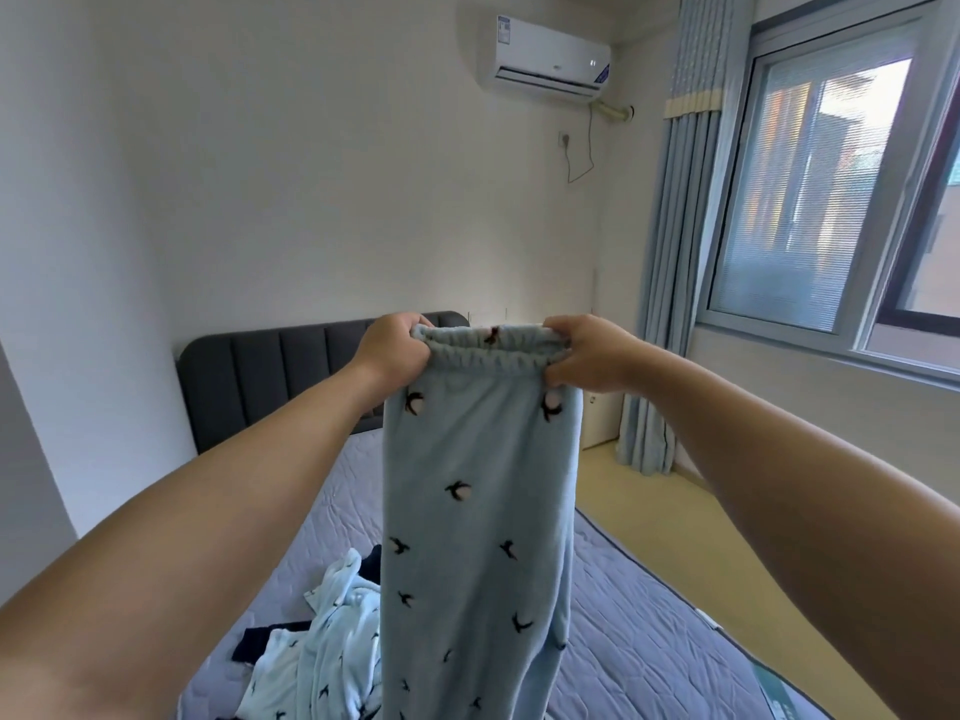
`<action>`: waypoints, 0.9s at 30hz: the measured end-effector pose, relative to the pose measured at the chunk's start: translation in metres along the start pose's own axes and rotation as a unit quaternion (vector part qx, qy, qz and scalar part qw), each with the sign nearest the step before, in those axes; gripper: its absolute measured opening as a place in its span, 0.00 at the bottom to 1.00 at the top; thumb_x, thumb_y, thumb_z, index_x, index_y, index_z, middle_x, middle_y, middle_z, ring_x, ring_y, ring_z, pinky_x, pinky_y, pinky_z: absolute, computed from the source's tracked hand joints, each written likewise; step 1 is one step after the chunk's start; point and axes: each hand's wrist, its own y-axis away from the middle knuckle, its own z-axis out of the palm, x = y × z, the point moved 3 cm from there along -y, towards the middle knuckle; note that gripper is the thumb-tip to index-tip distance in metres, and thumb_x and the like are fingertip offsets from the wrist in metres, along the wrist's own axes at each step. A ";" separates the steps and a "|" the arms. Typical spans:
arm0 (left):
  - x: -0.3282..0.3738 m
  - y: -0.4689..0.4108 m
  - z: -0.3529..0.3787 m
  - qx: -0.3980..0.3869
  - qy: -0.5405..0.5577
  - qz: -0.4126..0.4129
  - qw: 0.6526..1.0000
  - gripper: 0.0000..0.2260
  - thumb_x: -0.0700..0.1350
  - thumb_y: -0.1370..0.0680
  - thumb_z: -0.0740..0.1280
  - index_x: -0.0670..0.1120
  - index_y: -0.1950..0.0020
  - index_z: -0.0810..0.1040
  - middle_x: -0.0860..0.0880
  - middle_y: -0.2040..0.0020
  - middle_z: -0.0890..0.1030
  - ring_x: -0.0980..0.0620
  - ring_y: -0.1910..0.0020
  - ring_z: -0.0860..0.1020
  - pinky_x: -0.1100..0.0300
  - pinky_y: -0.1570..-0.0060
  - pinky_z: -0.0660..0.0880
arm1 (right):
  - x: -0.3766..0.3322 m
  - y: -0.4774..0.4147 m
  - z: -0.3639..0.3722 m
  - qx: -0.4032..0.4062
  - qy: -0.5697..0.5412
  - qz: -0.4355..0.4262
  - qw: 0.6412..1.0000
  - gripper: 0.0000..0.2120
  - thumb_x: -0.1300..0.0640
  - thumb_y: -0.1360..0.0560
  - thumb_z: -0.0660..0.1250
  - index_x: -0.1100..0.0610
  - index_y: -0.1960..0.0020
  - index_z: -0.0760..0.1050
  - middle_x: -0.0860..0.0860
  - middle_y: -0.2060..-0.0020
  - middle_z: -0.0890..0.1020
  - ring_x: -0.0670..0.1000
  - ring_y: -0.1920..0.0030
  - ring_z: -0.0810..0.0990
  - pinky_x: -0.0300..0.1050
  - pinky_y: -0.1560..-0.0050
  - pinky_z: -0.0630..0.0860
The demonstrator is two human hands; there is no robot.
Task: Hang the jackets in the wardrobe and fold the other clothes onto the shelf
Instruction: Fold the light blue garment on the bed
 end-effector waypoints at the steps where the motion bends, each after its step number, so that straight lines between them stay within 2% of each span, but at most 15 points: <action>1: 0.000 -0.001 0.001 -0.002 0.000 0.001 1.000 0.12 0.35 0.26 0.60 0.48 0.55 0.80 0.49 0.57 0.82 0.52 0.57 0.78 0.59 0.62 0.74 | 0.001 0.001 0.001 0.007 -0.013 0.007 1.000 0.08 0.59 0.33 0.71 0.50 0.57 0.75 0.49 0.62 0.80 0.49 0.61 0.77 0.43 0.62 0.74; 7: 0.001 -0.005 0.013 -0.036 0.005 0.028 0.999 0.13 0.37 0.27 0.63 0.49 0.45 0.77 0.53 0.52 0.79 0.56 0.53 0.76 0.62 0.62 0.72 | 0.000 0.018 0.001 0.068 -0.051 0.024 0.996 0.04 0.60 0.31 0.64 0.52 0.57 0.75 0.50 0.64 0.79 0.51 0.63 0.77 0.45 0.62 0.75; 9: 0.003 -0.011 0.018 -0.076 -0.023 0.039 0.996 0.12 0.38 0.29 0.63 0.46 0.48 0.80 0.51 0.55 0.82 0.54 0.56 0.78 0.62 0.62 0.73 | 0.000 0.025 -0.003 0.072 -0.061 0.042 0.995 0.07 0.60 0.32 0.65 0.54 0.55 0.77 0.52 0.63 0.81 0.53 0.61 0.80 0.48 0.60 0.78; 11: 0.011 -0.014 0.024 -0.110 -0.050 0.041 0.992 0.10 0.41 0.33 0.61 0.41 0.58 0.79 0.48 0.63 0.79 0.50 0.64 0.74 0.58 0.65 0.69 | 0.002 0.034 -0.008 0.066 -0.091 0.067 0.991 0.12 0.59 0.36 0.65 0.57 0.54 0.80 0.52 0.64 0.83 0.54 0.62 0.80 0.48 0.61 0.79; 13: 0.022 -0.016 0.035 -0.136 -0.052 0.043 0.988 0.08 0.44 0.38 0.59 0.44 0.64 0.75 0.48 0.68 0.74 0.50 0.66 0.70 0.57 0.66 0.66 | 0.007 0.045 -0.013 0.068 -0.143 0.096 0.983 0.17 0.59 0.42 0.62 0.56 0.56 0.81 0.45 0.70 0.79 0.49 0.66 0.77 0.42 0.67 0.75; 15: 0.034 -0.018 0.049 -0.152 -0.026 0.050 0.987 0.04 0.43 0.38 0.59 0.46 0.68 0.73 0.49 0.70 0.72 0.50 0.67 0.69 0.59 0.67 0.65 | 0.017 0.056 -0.017 0.070 -0.187 0.133 0.971 0.17 0.61 0.45 0.61 0.49 0.62 0.83 0.42 0.73 0.77 0.46 0.67 0.76 0.39 0.68 0.75; 16: 0.039 -0.018 0.059 -0.162 -0.007 0.049 0.985 0.05 0.41 0.38 0.59 0.45 0.68 0.74 0.49 0.70 0.72 0.49 0.66 0.70 0.59 0.67 0.65 | 0.024 0.063 -0.020 0.073 -0.205 0.153 0.964 0.18 0.62 0.46 0.60 0.48 0.64 0.83 0.43 0.72 0.77 0.47 0.66 0.76 0.41 0.65 0.76; 18: 0.050 -0.019 0.079 -0.188 0.024 0.045 0.981 0.12 0.40 0.42 0.57 0.42 0.64 0.78 0.46 0.68 0.73 0.47 0.65 0.70 0.58 0.66 0.66 | 0.041 0.075 -0.024 0.084 -0.228 0.185 0.952 0.18 0.63 0.47 0.60 0.49 0.66 0.83 0.47 0.69 0.78 0.51 0.62 0.76 0.47 0.60 0.76; 21: 0.068 -0.020 0.115 -0.210 0.043 0.051 0.975 0.15 0.39 0.45 0.56 0.41 0.64 0.78 0.45 0.69 0.72 0.48 0.66 0.70 0.57 0.65 0.66 | 0.072 0.090 -0.030 0.095 -0.216 0.215 0.948 0.20 0.63 0.48 0.60 0.54 0.60 0.82 0.52 0.64 0.79 0.54 0.59 0.76 0.52 0.56 0.78; 24: 0.083 -0.028 0.155 -0.217 0.033 0.053 0.974 0.16 0.37 0.43 0.58 0.38 0.61 0.80 0.47 0.71 0.74 0.47 0.66 0.71 0.60 0.67 0.69 | 0.109 0.097 -0.039 0.111 -0.197 0.230 0.947 0.22 0.62 0.47 0.61 0.55 0.55 0.81 0.51 0.63 0.78 0.53 0.60 0.76 0.49 0.59 0.77; 27: 0.097 -0.044 0.201 -0.217 0.003 0.061 0.974 0.14 0.32 0.37 0.61 0.41 0.59 0.82 0.47 0.68 0.79 0.47 0.65 0.76 0.64 0.70 0.72 | 0.153 0.099 -0.048 0.138 -0.174 0.241 0.945 0.18 0.60 0.46 0.62 0.53 0.57 0.78 0.49 0.64 0.77 0.51 0.63 0.74 0.43 0.65 0.73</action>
